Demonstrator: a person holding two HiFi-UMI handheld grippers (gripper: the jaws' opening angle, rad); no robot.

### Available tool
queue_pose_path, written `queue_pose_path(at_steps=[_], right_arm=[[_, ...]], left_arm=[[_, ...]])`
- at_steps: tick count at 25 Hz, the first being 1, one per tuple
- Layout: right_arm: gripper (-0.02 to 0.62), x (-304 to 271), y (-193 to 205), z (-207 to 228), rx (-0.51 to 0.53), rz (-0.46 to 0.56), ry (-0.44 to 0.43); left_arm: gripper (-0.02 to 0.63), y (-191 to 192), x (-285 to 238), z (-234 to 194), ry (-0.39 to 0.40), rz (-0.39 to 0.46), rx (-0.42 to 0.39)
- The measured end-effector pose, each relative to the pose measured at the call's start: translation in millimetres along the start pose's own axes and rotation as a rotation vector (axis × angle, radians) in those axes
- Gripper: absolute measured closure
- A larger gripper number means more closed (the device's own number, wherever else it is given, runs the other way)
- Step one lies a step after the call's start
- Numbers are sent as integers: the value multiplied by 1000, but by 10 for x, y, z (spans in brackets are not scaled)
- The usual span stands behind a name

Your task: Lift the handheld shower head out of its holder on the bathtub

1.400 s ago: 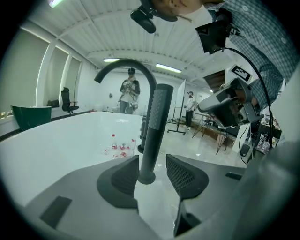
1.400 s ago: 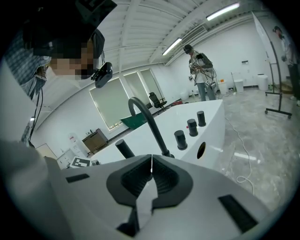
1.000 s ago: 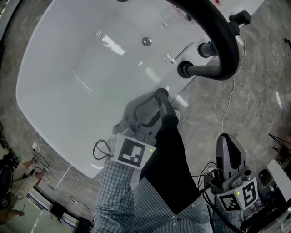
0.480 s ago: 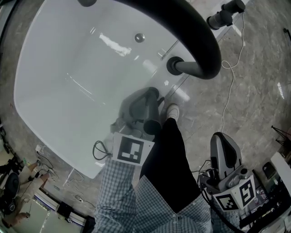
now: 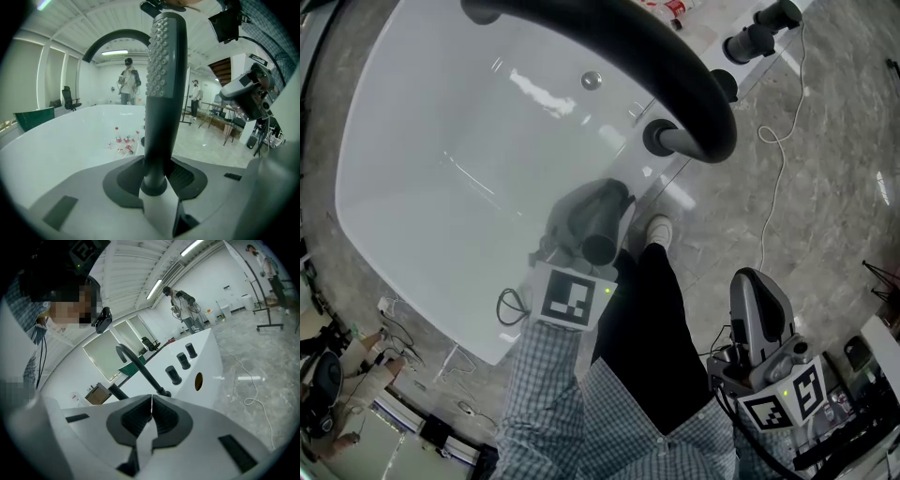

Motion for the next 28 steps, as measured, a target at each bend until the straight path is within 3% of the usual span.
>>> queue_pose_path(at_steps=[6, 16, 21, 28], right_arm=[[577, 47, -48, -28, 44, -19, 13], [577, 177, -321, -197, 88, 9, 1], [577, 254, -494, -309, 47, 42, -10], [577, 340, -676, -461, 131, 49, 10]], left_arm=[[463, -29, 33, 24, -29, -33, 25], [463, -306, 230, 30, -31, -16, 45], [463, -493, 384, 21, -38, -7, 30], [463, -740, 629, 2, -49, 10, 40]])
Point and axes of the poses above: the fingertips, and each gripper's own axes: x backward along the fingers, z to its right, y out of its underside, the point moved 1 cm from there along x, backward along the fingers, and after that the axes turned 1 degree about -x, right-handed, at the moved point
